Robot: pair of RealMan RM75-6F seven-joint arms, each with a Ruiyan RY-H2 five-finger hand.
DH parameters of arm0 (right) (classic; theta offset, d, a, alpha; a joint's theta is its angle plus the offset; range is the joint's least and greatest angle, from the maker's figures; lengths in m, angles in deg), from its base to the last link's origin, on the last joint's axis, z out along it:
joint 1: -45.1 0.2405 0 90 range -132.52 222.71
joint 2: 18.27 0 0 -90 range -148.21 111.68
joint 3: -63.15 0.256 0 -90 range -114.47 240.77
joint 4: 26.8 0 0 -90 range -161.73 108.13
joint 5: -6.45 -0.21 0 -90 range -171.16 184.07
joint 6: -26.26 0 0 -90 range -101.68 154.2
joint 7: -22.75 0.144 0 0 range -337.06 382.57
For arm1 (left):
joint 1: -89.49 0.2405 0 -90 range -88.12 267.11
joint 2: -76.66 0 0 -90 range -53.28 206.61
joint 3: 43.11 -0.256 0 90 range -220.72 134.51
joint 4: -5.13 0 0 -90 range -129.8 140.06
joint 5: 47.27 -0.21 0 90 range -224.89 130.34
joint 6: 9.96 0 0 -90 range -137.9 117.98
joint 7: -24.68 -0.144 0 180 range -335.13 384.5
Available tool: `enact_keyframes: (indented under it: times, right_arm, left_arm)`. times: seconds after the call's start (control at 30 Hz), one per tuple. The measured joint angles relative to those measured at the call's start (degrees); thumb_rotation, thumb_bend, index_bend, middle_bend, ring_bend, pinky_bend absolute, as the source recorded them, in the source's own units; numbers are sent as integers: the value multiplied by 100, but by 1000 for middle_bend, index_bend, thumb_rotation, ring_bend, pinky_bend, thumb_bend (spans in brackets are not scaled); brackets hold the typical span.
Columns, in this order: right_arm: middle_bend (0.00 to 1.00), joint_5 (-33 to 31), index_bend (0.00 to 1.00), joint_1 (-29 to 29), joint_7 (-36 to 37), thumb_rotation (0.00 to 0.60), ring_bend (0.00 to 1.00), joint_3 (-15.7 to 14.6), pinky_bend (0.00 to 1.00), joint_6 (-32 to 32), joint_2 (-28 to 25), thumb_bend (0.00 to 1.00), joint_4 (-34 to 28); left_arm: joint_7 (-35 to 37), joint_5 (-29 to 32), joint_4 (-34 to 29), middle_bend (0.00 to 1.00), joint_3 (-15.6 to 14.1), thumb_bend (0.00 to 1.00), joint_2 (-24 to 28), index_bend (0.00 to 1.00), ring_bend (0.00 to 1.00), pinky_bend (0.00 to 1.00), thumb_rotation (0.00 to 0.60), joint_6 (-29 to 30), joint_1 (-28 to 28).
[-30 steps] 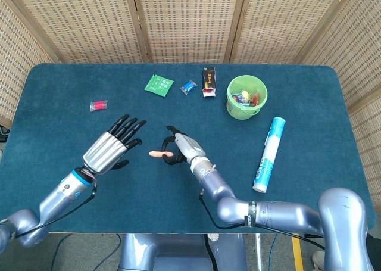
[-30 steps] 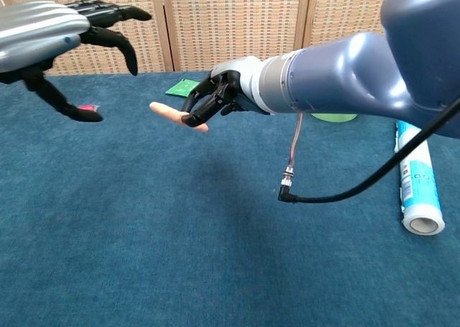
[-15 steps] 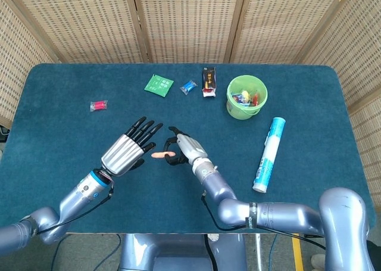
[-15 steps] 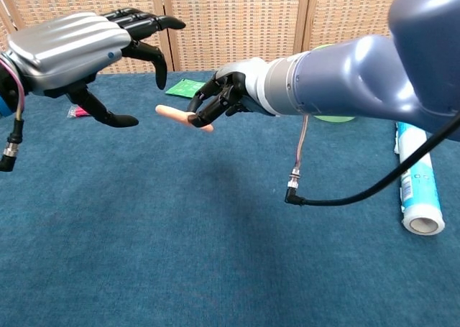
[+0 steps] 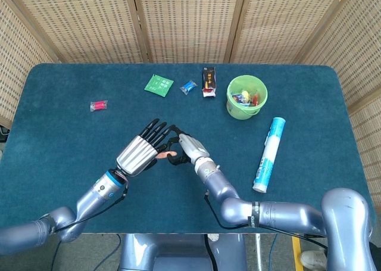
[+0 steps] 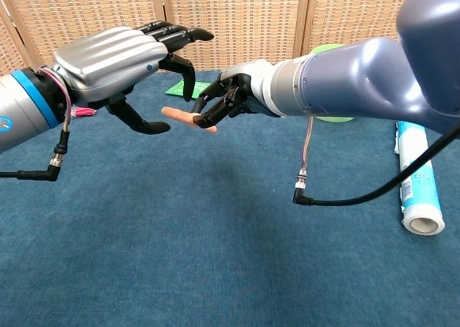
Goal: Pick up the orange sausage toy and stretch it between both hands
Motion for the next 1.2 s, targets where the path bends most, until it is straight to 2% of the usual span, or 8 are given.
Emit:
enact_keyframes:
  times: [0.53, 1.2]
  right_arm:
    - [107, 74, 703, -15, 93, 600, 0, -68, 0, 16, -68, 664, -49]
    - [108, 97, 705, -27, 162, 600, 0, -139, 0, 47, -127, 666, -70]
  left_arm:
    - [-52, 182, 328, 0, -20, 315, -435, 509, 0, 0, 600, 59, -184]
    - [-47, 260, 486, 0, -100, 377, -572, 576, 0, 0, 600, 175, -251]
